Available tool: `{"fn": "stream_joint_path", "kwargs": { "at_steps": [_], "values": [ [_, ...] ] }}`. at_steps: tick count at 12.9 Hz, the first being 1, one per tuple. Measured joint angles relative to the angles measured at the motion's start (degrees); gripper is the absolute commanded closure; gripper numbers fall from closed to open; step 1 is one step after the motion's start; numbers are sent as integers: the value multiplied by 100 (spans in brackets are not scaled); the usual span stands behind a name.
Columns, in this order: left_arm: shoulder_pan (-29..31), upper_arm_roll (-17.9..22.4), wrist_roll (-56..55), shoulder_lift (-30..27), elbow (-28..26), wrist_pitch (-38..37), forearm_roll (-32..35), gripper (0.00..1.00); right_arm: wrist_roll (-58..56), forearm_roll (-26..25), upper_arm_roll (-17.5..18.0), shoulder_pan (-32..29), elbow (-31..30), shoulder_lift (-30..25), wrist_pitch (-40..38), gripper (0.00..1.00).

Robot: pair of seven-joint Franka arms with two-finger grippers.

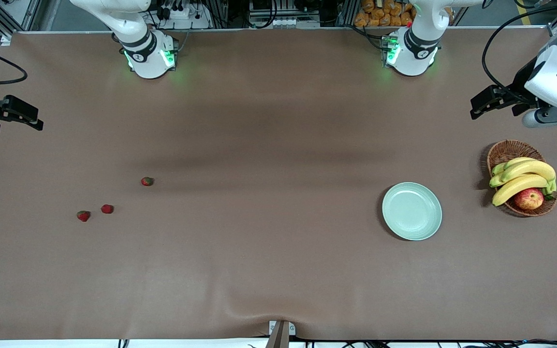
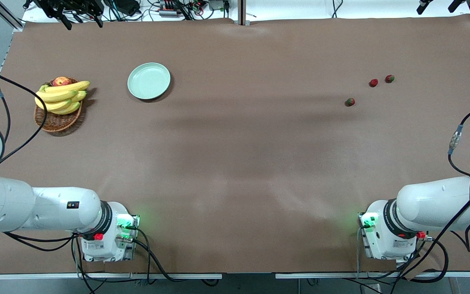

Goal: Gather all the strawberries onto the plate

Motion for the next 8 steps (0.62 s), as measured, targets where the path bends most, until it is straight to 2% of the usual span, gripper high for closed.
{"fn": "stream_joint_path", "kwargs": {
  "at_steps": [4, 8],
  "values": [
    [2, 40, 0, 15, 20, -37, 0, 0, 0, 0, 6, 0, 0, 17, 0, 0],
    [1, 40, 0, 259, 376, -356, 4, 0, 0, 0, 7, 0, -1, 31, 0, 0]
  ]
}}
